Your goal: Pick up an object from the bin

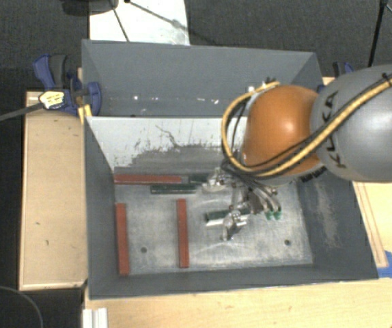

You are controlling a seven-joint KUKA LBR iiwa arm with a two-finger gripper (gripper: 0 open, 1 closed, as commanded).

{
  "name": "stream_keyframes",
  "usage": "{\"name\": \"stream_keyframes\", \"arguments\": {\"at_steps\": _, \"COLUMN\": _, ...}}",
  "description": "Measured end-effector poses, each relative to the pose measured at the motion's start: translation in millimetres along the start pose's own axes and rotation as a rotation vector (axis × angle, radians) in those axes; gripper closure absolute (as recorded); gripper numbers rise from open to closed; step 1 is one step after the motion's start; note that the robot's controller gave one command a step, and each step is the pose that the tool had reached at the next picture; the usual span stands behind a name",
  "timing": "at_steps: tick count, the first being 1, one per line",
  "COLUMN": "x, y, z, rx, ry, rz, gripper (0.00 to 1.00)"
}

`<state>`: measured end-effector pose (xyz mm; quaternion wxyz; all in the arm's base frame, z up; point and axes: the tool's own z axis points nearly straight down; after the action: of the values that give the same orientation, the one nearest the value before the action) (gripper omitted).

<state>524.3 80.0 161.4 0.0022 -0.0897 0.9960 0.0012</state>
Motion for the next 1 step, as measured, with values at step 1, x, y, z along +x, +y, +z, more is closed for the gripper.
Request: {"name": "stream_keyframes", "arguments": {"at_steps": 1, "x": -4.1, "y": -41.4, "z": 23.4, "rx": 0.002, "ry": 0.003, "rz": 0.18, "gripper": 0.0}}
